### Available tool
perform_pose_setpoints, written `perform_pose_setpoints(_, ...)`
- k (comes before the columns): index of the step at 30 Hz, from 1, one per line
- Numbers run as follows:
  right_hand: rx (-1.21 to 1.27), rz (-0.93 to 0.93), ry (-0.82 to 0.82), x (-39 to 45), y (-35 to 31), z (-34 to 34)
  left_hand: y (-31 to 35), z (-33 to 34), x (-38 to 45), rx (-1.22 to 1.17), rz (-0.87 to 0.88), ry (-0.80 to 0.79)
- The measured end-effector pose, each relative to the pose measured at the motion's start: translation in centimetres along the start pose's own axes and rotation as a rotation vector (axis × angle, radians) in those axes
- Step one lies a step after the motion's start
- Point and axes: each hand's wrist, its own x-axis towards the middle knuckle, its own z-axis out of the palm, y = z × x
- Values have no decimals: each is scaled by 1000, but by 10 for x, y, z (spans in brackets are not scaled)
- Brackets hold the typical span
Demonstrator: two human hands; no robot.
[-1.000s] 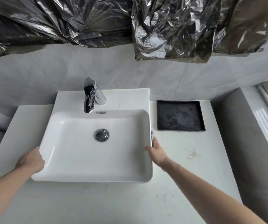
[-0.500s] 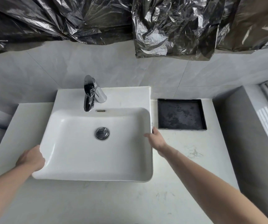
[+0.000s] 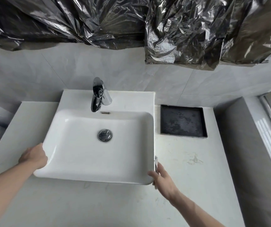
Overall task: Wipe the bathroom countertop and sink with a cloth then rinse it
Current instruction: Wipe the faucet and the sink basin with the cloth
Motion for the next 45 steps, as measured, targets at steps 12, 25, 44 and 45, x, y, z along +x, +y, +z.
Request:
perform_pose_setpoints(12,-101,-287,209,86,-62,3,1,-2,-6,-51,2,-7)
perform_pose_setpoints(25,-958,-281,507,220,-161,18,-2,2,-6,-86,-25,-20)
perform_pose_setpoints(44,-1191,-514,385,226,-186,19,-8,0,-4,-123,19,-44)
perform_pose_setpoints(45,-1189,-496,413,228,-185,12,-9,-1,-4,-131,20,-45)
